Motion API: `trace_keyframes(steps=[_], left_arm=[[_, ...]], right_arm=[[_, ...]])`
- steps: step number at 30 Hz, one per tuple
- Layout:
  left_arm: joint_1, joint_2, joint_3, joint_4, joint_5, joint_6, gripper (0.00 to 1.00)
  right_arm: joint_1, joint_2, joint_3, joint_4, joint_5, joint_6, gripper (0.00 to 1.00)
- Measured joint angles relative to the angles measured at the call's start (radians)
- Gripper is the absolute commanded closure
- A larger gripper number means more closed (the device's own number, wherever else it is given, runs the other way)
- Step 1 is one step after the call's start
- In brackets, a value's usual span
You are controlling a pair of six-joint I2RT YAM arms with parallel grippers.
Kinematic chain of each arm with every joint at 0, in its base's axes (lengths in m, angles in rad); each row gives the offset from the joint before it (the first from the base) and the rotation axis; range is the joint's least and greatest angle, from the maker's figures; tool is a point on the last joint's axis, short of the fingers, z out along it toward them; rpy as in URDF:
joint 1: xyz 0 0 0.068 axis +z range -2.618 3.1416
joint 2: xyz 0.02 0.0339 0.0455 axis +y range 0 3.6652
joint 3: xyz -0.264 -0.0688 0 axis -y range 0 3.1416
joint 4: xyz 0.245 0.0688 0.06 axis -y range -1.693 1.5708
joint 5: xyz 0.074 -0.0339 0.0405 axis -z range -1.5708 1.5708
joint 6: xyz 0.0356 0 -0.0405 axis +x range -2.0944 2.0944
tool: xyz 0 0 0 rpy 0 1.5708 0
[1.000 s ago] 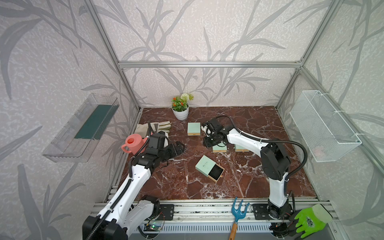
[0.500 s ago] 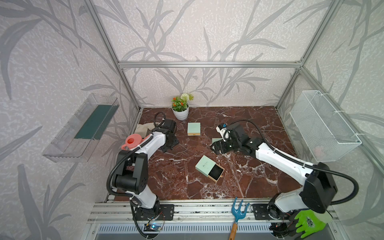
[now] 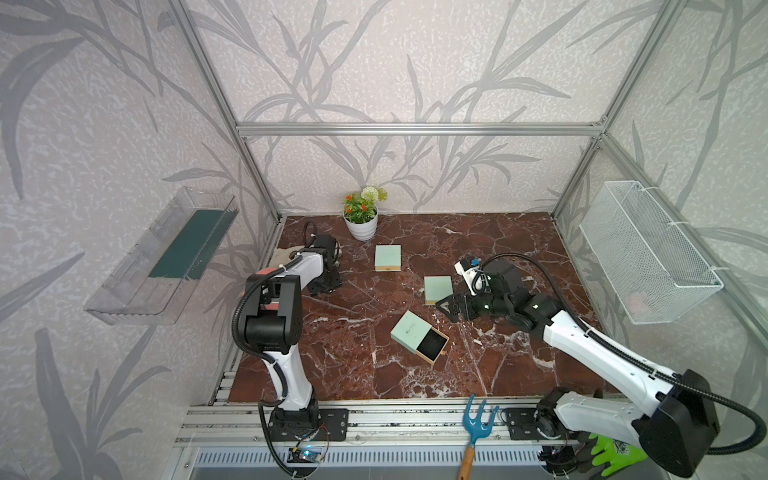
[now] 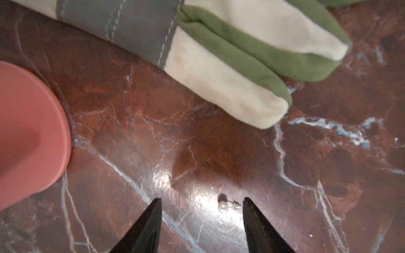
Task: Take out the earrings from the drawer-style jewelry box
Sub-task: Pick up the earring from the center of the board.
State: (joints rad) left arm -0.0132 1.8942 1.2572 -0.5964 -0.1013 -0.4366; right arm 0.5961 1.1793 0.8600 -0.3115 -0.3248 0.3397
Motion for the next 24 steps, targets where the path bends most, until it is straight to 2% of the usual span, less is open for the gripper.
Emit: trace_keyframes(steps=[7, 18, 24], left_arm=[[0.031, 0.095, 0.113, 0.010, 0.134, 0.057, 0.42], [0.035, 0.105, 0.117, -0.005, 0.225, 0.070, 0.49], [0.023, 0.086, 0.090, -0.003, 0.230, 0.061, 0.51]], right_arm=[[-0.001, 0.000, -0.038, 0.013, -0.045, 0.009, 0.01], [-0.001, 0.016, -0.044, 0.021, -0.075, 0.010, 0.01], [-0.001, 0.018, -0.046, 0.023, -0.079, 0.012, 0.01]])
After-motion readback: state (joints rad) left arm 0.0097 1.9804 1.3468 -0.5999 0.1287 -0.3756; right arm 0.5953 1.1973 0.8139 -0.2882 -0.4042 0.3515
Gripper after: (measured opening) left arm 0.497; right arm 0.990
